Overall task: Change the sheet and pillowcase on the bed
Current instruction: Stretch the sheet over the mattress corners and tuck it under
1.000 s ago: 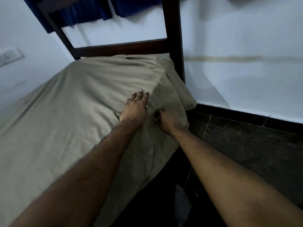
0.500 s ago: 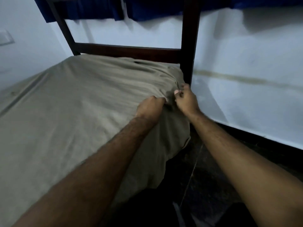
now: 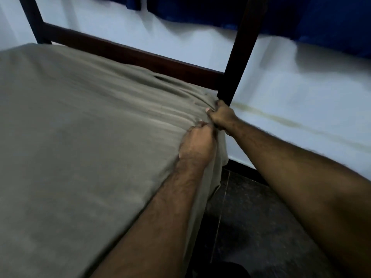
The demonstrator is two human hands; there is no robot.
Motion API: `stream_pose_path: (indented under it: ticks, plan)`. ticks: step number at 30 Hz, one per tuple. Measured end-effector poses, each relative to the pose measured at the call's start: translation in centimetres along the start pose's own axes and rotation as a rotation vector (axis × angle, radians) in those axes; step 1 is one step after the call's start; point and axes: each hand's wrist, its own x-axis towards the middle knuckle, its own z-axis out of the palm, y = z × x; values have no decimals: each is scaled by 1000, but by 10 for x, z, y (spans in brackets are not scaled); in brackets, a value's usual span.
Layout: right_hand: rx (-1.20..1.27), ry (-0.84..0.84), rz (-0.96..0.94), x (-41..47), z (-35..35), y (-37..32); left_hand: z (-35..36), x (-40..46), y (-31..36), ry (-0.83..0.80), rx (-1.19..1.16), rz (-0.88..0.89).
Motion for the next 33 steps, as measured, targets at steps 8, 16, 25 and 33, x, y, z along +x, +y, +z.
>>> stream_pose_path:
  ticks: [8,16,25,33]
  plan:
    - [-406,231,-208,32,-33,16,7,7,-4,62,53,44]
    - [-721,131,-618,74,-30,82,26,-4,-2,-125,572,38]
    - [-246,387,-846,98,37,145,52,110,-4,-204,569,-224]
    - [-29,93,-805,39,59,177,80,157,16,-255,721,-379]
